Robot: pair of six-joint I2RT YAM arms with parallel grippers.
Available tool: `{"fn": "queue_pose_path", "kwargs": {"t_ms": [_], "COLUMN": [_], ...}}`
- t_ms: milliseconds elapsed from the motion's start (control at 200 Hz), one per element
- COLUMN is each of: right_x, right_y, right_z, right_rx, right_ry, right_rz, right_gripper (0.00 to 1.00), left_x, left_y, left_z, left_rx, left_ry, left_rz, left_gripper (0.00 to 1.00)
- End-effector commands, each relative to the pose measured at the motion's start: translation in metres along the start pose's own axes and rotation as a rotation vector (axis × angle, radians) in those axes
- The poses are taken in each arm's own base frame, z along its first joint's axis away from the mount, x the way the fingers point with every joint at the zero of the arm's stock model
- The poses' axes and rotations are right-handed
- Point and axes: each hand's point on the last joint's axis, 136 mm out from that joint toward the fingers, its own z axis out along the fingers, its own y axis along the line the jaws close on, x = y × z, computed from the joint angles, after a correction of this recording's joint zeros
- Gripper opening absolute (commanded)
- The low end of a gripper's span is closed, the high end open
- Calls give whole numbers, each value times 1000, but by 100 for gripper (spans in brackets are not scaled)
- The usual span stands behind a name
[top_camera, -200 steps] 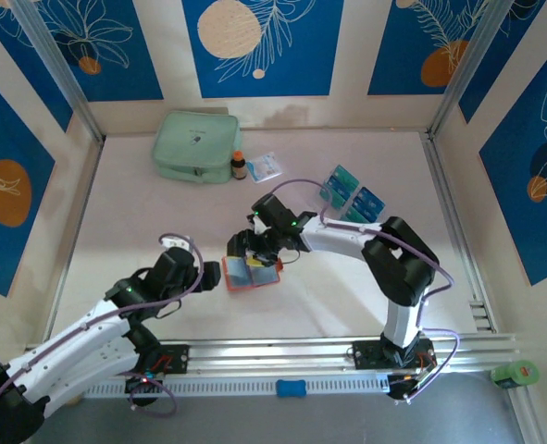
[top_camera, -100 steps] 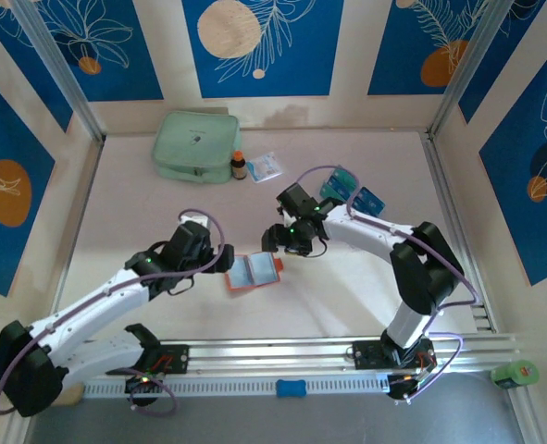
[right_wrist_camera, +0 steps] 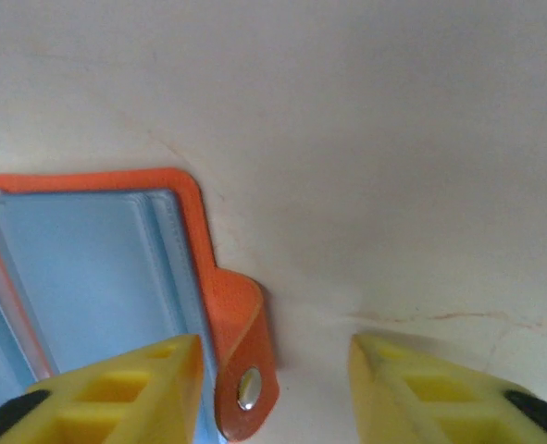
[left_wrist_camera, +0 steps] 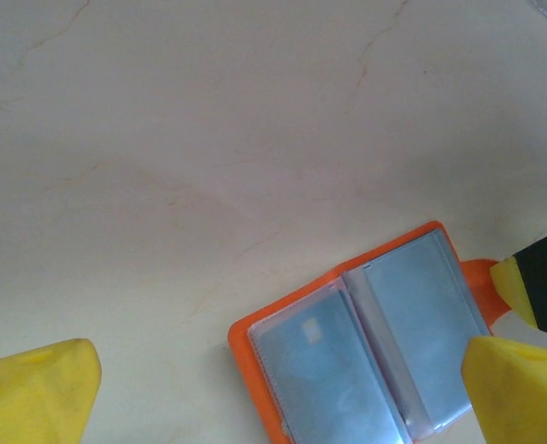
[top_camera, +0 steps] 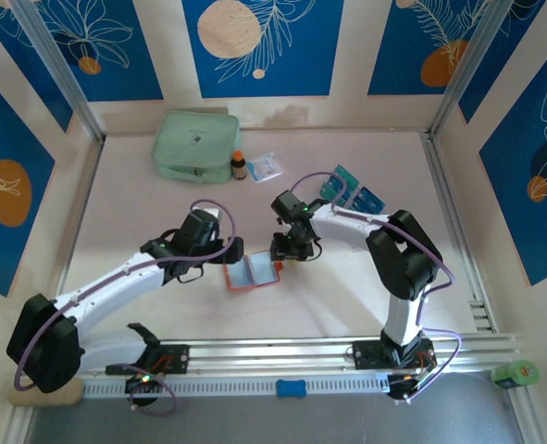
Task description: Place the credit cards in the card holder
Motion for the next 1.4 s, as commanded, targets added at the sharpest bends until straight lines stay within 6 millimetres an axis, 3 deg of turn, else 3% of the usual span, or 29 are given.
{"fn": "queue_pose_path", "kwargs": {"t_ms": [0, 235, 545, 695, 795, 910, 1050, 1235, 1395], "right_x": [-2, -1, 17, 22, 14, -5, -31, -59, -71], "right_y": [3, -4, -34, -36, -31, -24, -26, -72, -124], "right_z": [0, -1, -10, -17, -29, -59, -102, -142, -154], "right_rx": [1, 17, 41, 21, -5, -41, -53, 76, 272], "right_ry": [7, 5, -17, -34, -57, -128, -218, -283, -283], "right_rz": [4, 30, 143, 164, 149, 111, 52, 32, 23], "right_gripper": [32, 0, 0, 0, 17, 33, 41, 45, 45], "left_x": [-5, -3, -4, -6, -7, -9, -12, -16, -18], "left_y": [-5, -2, -4, -5, -6, -7, -9, -13, -14], "left_z": [4, 9, 19, 25, 28, 31, 31, 31, 29], "left_rx": [42, 56, 70, 75, 78, 83, 86, 103, 112], "left_ry": [-9, 0, 22, 26, 32, 39, 41, 44, 39], "left_rz": [7, -9, -17, -23, -26, -26, -31, -47, -56], "left_gripper": [100, 100, 100, 100, 100, 100, 100, 100, 100]}}
